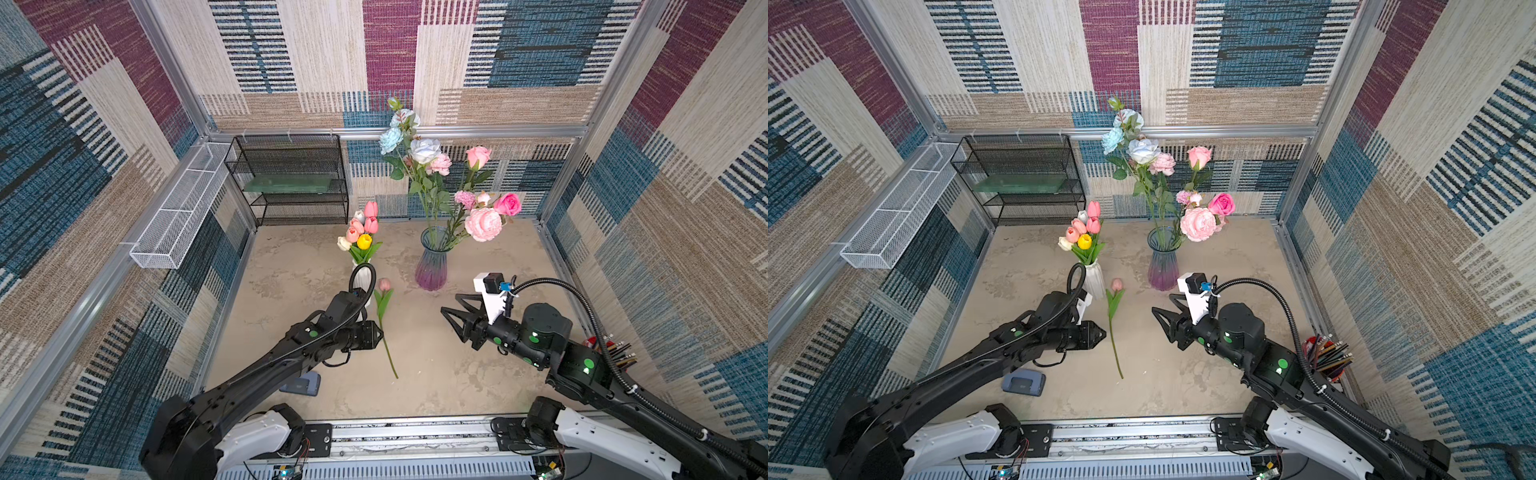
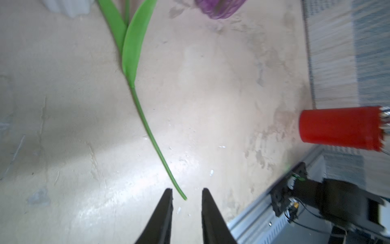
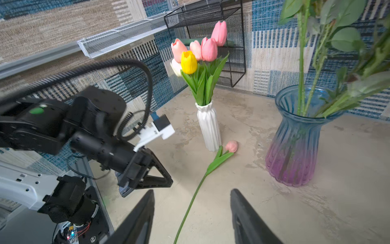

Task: Pick out pink flowers from the vase
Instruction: Place the flower at the center of the board, then pick up the flower from the vase.

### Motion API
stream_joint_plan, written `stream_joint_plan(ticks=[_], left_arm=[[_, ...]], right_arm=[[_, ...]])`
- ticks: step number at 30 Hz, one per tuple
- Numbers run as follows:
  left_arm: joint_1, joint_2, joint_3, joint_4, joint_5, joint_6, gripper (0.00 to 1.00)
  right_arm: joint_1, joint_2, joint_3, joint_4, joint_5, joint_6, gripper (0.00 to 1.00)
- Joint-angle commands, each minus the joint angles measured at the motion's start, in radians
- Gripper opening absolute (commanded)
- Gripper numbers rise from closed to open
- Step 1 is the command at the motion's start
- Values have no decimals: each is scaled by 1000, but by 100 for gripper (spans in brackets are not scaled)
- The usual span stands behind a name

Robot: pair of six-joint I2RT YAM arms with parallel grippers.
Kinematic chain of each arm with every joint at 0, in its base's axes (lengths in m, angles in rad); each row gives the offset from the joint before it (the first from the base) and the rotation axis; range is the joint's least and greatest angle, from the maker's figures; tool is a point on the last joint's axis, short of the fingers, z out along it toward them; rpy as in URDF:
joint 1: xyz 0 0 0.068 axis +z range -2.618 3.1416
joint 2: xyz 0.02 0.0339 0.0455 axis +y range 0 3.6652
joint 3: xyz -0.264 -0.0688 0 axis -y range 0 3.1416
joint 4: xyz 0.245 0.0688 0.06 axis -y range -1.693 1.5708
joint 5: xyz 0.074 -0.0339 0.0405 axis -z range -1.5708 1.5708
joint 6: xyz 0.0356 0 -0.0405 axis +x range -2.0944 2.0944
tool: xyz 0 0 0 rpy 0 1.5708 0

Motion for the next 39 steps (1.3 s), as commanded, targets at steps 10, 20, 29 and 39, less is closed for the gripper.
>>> stream_joint_plan(ticks=[10, 20, 29, 39], left_arm=[[-13, -413, 134, -385, -303, 213, 33], [-13, -512, 117, -392, -367, 298, 35], [-11, -568, 80, -358, -392, 313, 37], [0, -571, 73, -344, -389, 323, 37]], right_arm=[[-17, 435, 168, 352, -92, -306, 46], [-203, 775, 388, 501, -293, -252, 33], [-253, 993, 537, 567, -357, -235, 28], [-265, 1148, 672, 547, -457, -255, 27]])
